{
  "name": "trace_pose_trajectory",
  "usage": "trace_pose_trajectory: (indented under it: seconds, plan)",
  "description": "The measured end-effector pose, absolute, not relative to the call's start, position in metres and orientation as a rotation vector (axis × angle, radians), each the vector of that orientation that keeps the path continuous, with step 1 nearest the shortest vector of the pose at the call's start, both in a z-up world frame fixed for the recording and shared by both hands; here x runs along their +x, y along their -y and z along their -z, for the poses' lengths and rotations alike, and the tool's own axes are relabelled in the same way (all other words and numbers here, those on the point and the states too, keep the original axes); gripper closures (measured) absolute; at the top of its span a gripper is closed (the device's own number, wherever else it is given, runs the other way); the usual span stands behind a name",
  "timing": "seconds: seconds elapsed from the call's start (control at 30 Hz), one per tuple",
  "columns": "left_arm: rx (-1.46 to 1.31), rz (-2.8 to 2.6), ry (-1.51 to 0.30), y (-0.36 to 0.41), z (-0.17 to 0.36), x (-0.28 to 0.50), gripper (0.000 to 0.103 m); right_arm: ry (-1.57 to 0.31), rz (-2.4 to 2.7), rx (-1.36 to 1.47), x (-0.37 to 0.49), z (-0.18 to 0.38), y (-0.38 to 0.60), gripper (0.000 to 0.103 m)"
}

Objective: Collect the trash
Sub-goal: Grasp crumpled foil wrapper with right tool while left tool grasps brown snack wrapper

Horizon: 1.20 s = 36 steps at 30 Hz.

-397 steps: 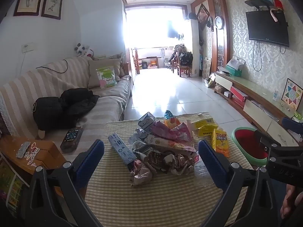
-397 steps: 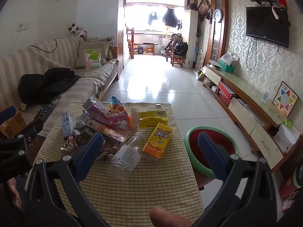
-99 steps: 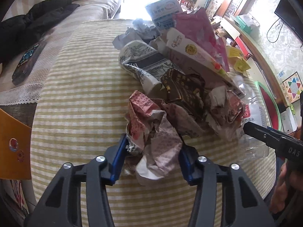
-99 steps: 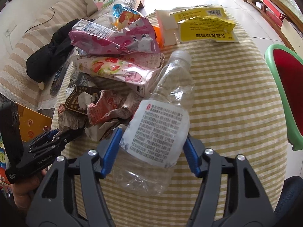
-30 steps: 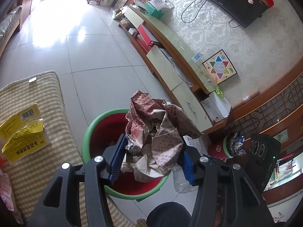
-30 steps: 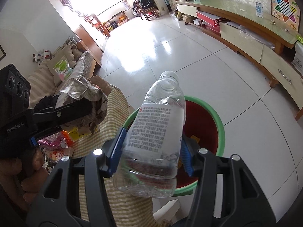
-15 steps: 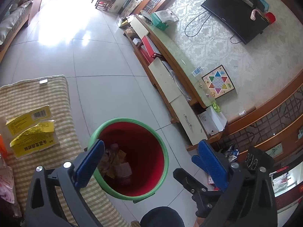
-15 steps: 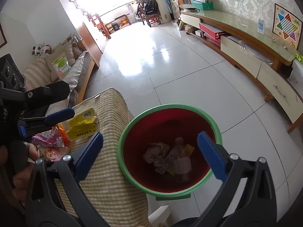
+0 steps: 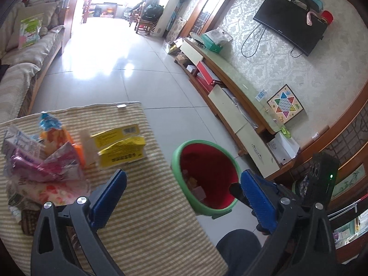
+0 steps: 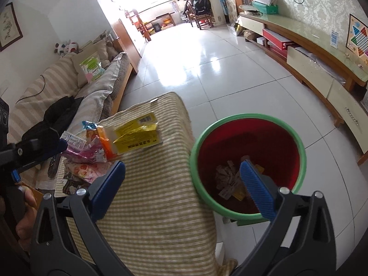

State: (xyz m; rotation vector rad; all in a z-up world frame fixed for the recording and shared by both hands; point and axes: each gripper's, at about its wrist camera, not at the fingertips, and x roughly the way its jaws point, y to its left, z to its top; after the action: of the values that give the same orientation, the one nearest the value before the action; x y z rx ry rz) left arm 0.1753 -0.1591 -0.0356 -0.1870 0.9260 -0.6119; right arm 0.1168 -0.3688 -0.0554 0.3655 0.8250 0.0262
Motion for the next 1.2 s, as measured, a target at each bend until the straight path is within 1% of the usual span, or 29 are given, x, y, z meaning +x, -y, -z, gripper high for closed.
trace_pose_trajectory:
  seconds: [0.23, 0.43, 0.67, 0.9, 0.97, 1.03, 1.07, 1.2]
  plan:
    - [-0.22, 0.471, -0.912, 0.06, 0.043, 0.151, 0.008, -0.869, -0.133, 0.287, 0.122, 0.059, 0.29, 0.005]
    - [-0.281, 0.351, -0.924, -0.012, 0.063, 0.132, 0.008, -0.897, -0.201, 0.19, 0.122, 0.062, 0.233, 0.005]
    - [-0.346, 0.253, -1.006, -0.049, 0.105, 0.122, 0.008, -0.943, -0.257, 0.114, 0.122, 0.075, 0.193, 0.005]
    - [-0.488, 0.216, -1.089, -0.055, 0.147, 0.135, 0.009, -0.974, -0.279, 0.096, 0.119, 0.089, 0.178, 0.005]
    - [-0.537, 0.192, -1.101, -0.057, 0.158, 0.143, 0.016, -0.979, -0.285, 0.106, 0.118, 0.093, 0.178, 0.005]
    - [-0.587, 0.163, -1.108, -0.059, 0.169, 0.149, 0.019, -0.983, -0.292, 0.109, 0.12, 0.095, 0.177, 0.005]
    - [-0.606, 0.155, -1.111, -0.06, 0.172, 0.152, 0.024, -0.983, -0.298, 0.107, 0.12, 0.096, 0.175, 0.005]
    - [-0.687, 0.142, -1.125, -0.06, 0.187, 0.162, 0.03, -0.983, -0.321, 0.096, 0.125, 0.101, 0.166, 0.005]
